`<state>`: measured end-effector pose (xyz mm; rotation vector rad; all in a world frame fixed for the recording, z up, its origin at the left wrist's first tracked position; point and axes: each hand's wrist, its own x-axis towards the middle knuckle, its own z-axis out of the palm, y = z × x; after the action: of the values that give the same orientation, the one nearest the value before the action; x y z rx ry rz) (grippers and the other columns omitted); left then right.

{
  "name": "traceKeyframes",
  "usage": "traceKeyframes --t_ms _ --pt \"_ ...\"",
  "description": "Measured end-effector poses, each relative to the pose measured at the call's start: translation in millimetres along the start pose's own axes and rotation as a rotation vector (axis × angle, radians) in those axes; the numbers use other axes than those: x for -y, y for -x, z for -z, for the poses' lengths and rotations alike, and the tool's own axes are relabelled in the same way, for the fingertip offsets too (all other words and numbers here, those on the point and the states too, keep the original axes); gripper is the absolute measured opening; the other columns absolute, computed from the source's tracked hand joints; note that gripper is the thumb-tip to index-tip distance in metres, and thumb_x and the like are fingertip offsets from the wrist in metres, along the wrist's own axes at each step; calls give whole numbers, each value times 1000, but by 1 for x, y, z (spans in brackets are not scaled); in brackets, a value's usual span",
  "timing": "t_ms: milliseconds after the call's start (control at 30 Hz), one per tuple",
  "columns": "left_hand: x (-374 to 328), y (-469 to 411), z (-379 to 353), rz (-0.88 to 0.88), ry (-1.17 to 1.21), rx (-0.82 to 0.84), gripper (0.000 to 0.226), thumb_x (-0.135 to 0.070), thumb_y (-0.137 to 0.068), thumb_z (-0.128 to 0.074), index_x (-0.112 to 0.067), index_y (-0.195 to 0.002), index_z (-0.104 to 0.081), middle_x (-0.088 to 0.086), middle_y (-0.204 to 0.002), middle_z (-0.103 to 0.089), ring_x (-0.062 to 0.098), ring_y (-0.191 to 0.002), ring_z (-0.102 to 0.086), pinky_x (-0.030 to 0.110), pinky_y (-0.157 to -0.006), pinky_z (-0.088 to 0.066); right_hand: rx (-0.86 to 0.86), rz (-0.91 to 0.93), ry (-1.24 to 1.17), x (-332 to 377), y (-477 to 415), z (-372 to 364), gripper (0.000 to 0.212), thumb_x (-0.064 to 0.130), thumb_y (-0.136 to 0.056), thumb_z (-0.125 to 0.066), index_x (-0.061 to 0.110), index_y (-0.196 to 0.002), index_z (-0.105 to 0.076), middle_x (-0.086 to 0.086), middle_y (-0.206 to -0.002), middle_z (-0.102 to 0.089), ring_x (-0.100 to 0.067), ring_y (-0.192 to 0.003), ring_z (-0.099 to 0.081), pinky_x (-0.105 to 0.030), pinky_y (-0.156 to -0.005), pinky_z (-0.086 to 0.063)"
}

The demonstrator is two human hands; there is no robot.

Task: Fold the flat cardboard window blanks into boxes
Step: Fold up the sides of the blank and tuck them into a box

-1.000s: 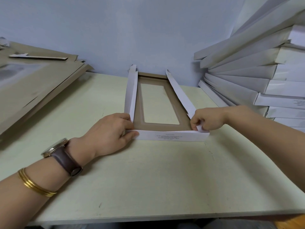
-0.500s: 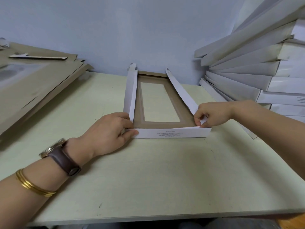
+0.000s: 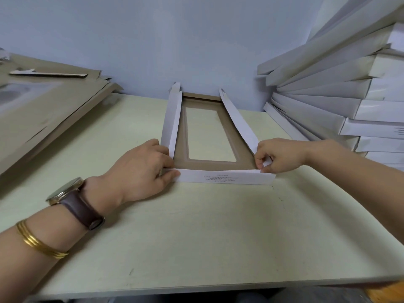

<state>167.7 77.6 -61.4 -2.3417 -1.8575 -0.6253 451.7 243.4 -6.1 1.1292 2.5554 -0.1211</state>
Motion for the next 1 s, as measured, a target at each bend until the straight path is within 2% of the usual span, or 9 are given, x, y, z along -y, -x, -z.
traceKeyframes --t_ms 100,133,233,367,467,567,733,933,1000 --pt "1 1 0 5 26 -1 31 -38 -92 -56 -17 -71 -66 -4 -76 -55 18 -79 -43 37 -68 -45 -34 -71 -100 0 -3 0 23 9 -86 -50 7 -67 -63 -10 -84 -63 -19 -73 -49 -35 -72 -44" --pt "1 1 0 7 28 0 31 -38 -92 -56 -17 -72 -66 -4 -76 -55 18 -79 -43 37 -68 -45 -57 -91 -118 0 -5 -1 26 8 -84 -49 8 -61 -60 -9 -74 -60 -19 -68 -46 -34 -67 -41" --pt "1 1 -1 13 38 1 33 -39 -92 -55 -15 -73 -67 -4 -78 -56 17 -80 -43 37 -69 -45 -89 -157 -143 1 -8 -5 32 8 -83 -53 16 -52 -60 8 -48 -55 -9 -54 -47 -23 -55 -39" --pt "1 1 0 14 30 9 34 -39 -93 -54 -14 -74 -67 -3 -79 -56 17 -81 -43 37 -71 -44 -92 -197 -204 1 -11 -6 15 13 -80 -67 12 -66 -73 8 -54 -66 6 -51 -55 -9 -45 -37" --pt "1 1 0 9 25 8 35 -40 -93 -52 -14 -74 -66 -3 -80 -56 17 -80 -42 35 -71 -43 -111 -203 -247 1 -11 -5 2 11 -78 -71 11 -76 -71 4 -68 -70 -3 -66 -59 -14 -53 -40" --pt "1 1 -1 10 28 0 33 -39 -93 -52 -15 -76 -67 -5 -81 -56 16 -80 -41 32 -70 -42 -105 -199 -278 1 -9 -2 12 9 -77 -74 16 -80 -66 4 -76 -64 -12 -72 -57 -19 -59 -42" --pt "2 1 -2 10 24 5 34 -40 -93 -52 -15 -76 -67 -5 -81 -56 16 -81 -41 29 -69 -39 -72 -213 -281 -1 -5 -1 20 1 -77 -68 20 -73 -72 15 -55 -63 0 -61 -56 -10 -51 -40" --pt "2 2 -2 12 39 -6 33 -39 -93 -53 -15 -75 -67 -5 -80 -56 15 -80 -40 32 -70 -41 -44 -221 -309 1 -3 1 20 0 -77 -67 18 -74 -73 19 -47 -58 2 -54 -54 -6 -46 -37" --pt "2 2 -2 7 38 -14 32 -38 -93 -54 -15 -75 -67 -5 -81 -56 16 -80 -40 33 -70 -42 -44 -208 -299 3 -1 0 17 1 -77 -67 18 -75 -70 15 -52 -59 -1 -56 -54 -8 -46 -37"
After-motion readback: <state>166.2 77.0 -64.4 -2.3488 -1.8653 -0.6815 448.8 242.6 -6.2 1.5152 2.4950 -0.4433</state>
